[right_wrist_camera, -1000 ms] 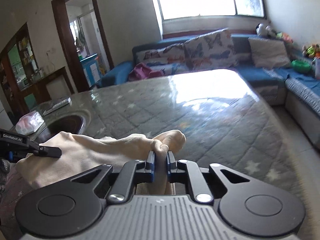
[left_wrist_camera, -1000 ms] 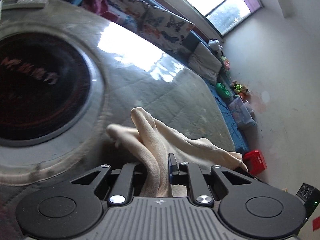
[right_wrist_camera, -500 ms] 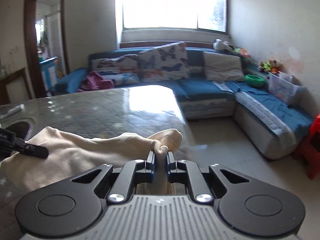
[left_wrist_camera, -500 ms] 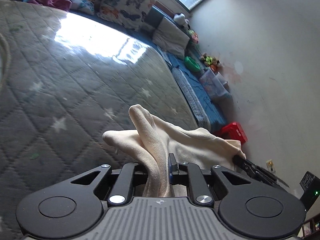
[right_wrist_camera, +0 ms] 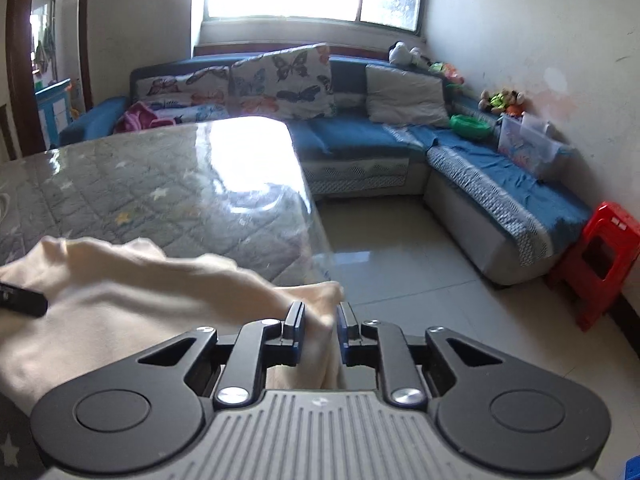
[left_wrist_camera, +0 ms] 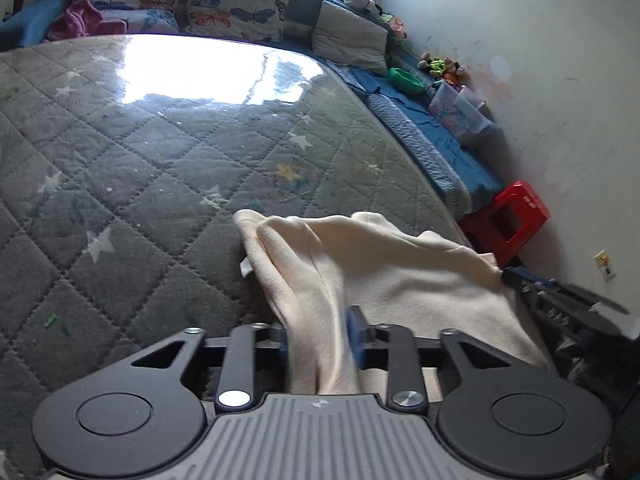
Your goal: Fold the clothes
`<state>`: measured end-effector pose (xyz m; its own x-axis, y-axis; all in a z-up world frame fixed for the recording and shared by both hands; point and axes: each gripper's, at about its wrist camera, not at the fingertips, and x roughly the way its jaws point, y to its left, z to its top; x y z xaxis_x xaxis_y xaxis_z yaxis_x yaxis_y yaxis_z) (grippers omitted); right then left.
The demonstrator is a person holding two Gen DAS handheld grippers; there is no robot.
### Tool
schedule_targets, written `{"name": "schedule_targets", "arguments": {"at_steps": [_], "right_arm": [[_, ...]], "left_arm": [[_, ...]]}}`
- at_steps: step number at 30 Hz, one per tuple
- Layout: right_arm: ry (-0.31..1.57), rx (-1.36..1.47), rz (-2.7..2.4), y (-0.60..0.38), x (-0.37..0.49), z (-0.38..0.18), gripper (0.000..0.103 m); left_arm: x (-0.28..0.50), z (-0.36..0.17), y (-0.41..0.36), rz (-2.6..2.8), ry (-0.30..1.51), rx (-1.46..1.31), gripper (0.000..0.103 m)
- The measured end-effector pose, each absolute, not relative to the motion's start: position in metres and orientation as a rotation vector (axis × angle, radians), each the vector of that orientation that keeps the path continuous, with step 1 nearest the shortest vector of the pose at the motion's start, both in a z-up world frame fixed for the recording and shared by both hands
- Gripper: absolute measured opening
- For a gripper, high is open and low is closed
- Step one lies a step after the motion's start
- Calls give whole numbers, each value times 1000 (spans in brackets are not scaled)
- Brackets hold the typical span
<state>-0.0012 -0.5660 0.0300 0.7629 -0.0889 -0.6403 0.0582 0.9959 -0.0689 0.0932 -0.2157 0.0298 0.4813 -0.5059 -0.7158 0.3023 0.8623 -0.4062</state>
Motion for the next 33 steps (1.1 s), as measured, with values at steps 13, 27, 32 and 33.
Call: {"name": "schedule_targets", "arguments": {"at_steps": [13, 27, 32, 33], "right_arm": [[739, 58, 11, -547, 15, 19, 28], [708, 1, 64, -532, -21, 26, 49], [674, -99, 82, -515, -57, 24, 50], [668, -109, 81, -513, -63, 23, 50]], "left_arm": [[87, 34, -216, -446, 910, -125, 66], [62, 43, -215, -429, 798, 12, 92], [44, 37, -223, -448, 760, 98, 96], [40, 35, -224, -451, 754, 115, 96]]}}
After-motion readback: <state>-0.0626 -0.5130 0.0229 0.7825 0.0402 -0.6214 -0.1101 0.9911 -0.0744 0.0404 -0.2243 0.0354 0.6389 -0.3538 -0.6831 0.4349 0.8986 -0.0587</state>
